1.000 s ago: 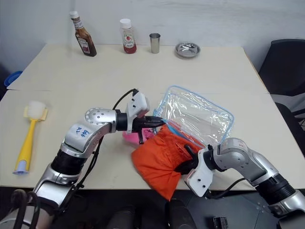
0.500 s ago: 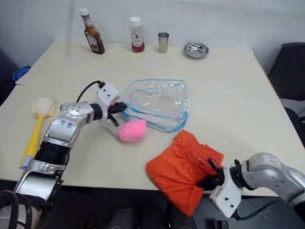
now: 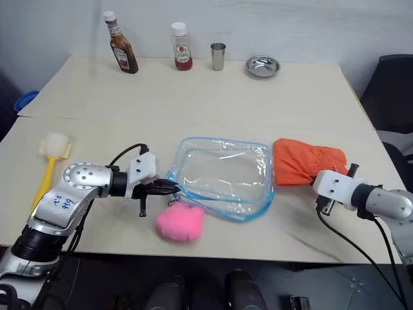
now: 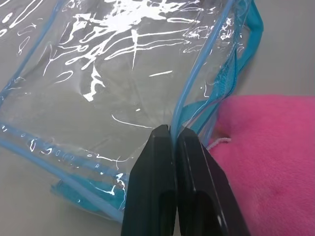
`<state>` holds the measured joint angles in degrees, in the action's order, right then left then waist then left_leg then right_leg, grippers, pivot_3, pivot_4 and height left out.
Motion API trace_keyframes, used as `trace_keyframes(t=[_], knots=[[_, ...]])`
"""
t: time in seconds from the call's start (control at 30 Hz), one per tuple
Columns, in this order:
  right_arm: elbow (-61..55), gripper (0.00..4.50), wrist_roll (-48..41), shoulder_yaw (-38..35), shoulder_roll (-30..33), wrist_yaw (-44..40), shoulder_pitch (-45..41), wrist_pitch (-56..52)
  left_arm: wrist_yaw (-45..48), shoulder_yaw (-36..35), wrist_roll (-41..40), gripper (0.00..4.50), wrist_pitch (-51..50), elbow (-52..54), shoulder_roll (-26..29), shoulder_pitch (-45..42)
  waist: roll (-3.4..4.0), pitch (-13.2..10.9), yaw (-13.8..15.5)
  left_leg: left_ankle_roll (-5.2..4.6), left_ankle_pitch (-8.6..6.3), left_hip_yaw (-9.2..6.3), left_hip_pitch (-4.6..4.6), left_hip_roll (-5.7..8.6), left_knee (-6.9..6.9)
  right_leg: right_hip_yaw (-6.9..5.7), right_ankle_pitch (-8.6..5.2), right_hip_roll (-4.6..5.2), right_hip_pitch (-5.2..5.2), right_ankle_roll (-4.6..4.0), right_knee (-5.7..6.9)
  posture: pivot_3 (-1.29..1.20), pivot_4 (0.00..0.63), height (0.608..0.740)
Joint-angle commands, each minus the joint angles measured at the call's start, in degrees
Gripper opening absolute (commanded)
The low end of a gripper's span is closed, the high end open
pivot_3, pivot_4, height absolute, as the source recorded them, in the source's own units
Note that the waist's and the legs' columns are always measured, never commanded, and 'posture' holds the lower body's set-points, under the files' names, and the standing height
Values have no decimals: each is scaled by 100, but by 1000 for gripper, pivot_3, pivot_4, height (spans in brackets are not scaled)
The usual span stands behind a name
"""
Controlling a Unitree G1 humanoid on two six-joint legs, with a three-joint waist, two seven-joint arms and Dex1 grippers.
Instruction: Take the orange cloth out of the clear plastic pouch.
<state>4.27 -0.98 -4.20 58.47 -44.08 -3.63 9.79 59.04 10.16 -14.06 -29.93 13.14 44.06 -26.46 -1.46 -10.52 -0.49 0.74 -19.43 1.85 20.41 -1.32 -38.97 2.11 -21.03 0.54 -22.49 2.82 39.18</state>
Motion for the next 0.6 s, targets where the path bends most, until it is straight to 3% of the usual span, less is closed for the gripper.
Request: trace_keyframes(t=[0.03, 0.07, 0.23, 0.4, 0.53, 0.6], knots=[[-414, 11, 32, -61, -174, 56, 156, -208, -58, -28, 185, 0, 87, 3, 102, -78, 1, -1, 4, -2, -1, 1, 1, 2, -1, 2, 0, 2, 0, 0, 0, 0, 150, 740], [-467, 11, 23, -77, -178, -16, 251, -192, -132, -23, 257, 0, 58, -72, 93, -100, 3, -1, 6, -5, -3, 2, 1, 5, -1, 4, 0, 4, 0, 0, 1, 0, 150, 740], [-710, 1378, 1, -163, -111, -260, 617, -179, -363, -36, 357, 0, -126, -186, -46, -115, 3, -1, 10, -20, -11, 2, 1, 4, -1, 3, 0, 3, 0, 0, 0, 0, 150, 740], [-1288, 3112, -945, -777, -59, -790, 745, -1077, -332, -491, -201, 1299, -679, 80, -90, -30, 2, -1, 3, -18, -10, 1, 1, 2, -1, 2, 0, 1, 0, 0, 1, 0, 150, 740], [-1528, 4466, -2130, -1597, 41, -1356, 753, -2200, -276, -1475, -1084, 2505, -1172, 470, -2, 164, 4, -3, -14, -16, -9, 0, 2, 0, -1, 1, 0, 2, 0, 0, 1, 0, 150, 740], [-1499, 4500, -2561, -2076, 180, -1662, 844, -2724, -163, -2085, -1562, 3059, -1437, 671, 156, 348, 4, -3, -21, -16, -10, -1, 3, -1, 0, -1, 0, 2, 0, 0, 0, 0, 150, 740]])
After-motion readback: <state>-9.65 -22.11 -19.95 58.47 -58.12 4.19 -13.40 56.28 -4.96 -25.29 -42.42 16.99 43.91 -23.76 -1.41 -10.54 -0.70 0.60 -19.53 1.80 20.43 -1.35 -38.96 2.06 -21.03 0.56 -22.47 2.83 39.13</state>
